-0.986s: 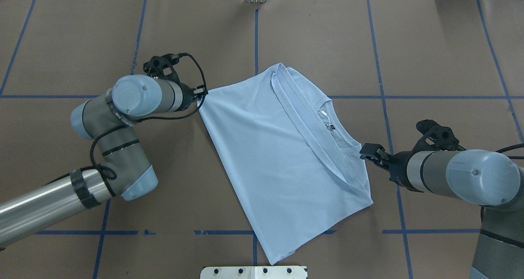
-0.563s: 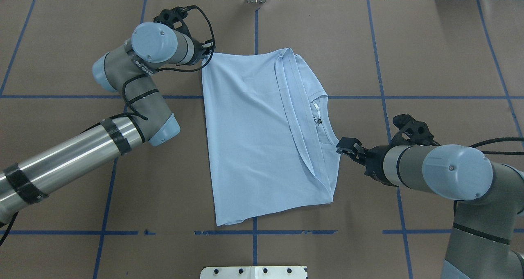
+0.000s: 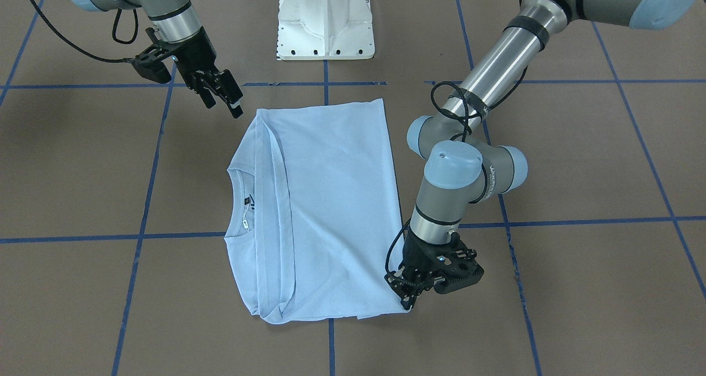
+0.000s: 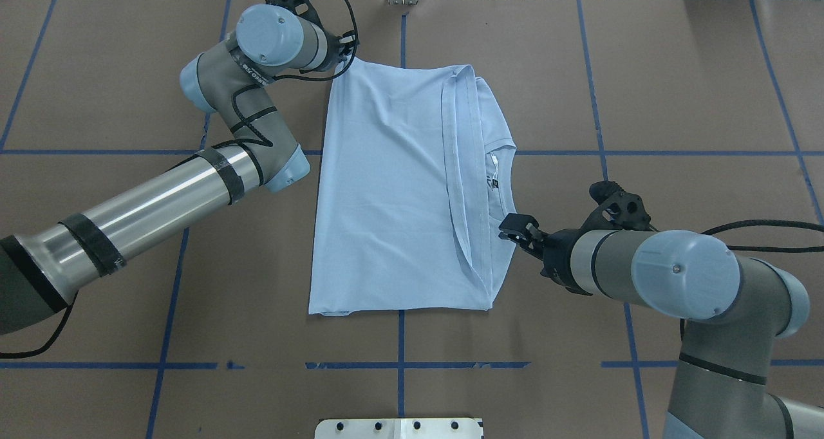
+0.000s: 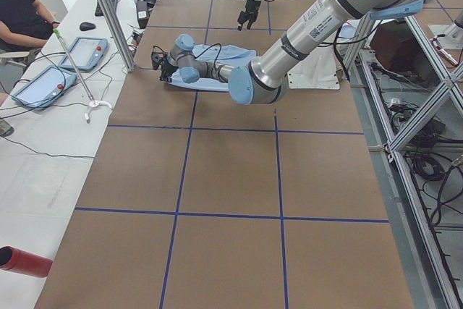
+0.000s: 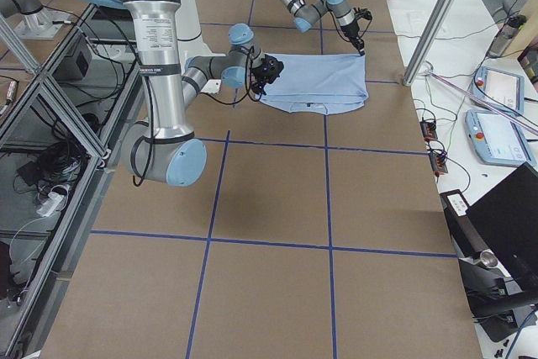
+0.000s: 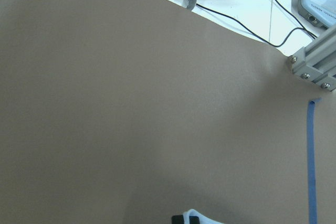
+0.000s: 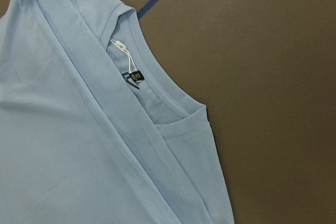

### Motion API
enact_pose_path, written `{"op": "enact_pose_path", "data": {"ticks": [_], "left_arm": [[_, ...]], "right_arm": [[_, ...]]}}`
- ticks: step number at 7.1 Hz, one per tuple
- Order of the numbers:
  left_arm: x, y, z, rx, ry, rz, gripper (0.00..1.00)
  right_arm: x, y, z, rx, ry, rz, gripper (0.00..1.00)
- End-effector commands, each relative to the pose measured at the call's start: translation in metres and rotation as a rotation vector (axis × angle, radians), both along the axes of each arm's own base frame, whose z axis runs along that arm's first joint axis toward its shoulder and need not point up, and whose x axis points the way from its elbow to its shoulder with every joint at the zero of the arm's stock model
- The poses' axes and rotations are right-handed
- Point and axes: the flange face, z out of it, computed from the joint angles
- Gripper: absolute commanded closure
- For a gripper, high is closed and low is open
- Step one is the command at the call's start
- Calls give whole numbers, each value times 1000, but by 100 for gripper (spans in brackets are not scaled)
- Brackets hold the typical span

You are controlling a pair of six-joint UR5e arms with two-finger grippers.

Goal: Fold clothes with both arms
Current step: 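Move the right gripper to the collar edge while the left holds the far corner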

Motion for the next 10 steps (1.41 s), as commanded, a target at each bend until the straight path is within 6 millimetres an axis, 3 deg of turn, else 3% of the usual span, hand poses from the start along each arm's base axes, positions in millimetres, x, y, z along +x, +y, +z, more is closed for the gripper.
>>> {"op": "enact_pose_path", "data": {"ticks": [1,2,4,6,7,8,9,10], "left_arm": [[-38,53,-19,57,129,62,61],[-49,66,-8,46,144,71,60],[-55,73,1,46,146,74,60],[-54,74,0,44,148,73,60],[-54,74,-2,46,150,74,60],[-55,74,-1,44,149,74,60],[-55,74,-1,44,149,74,60],[-55,74,-1,44,149,74,60]], "right_arm": [[-47,0,-1,20,27,-19,0],[-64,-5,-15,64,35,-47,4],[-85,0,-4,273,150,-208,19],[-116,-10,-5,434,234,-316,29],[-119,-7,1,434,246,-326,39],[-121,-2,4,436,249,-332,53],[-122,0,5,437,250,-336,80],[-121,0,4,436,247,-337,100]]}}
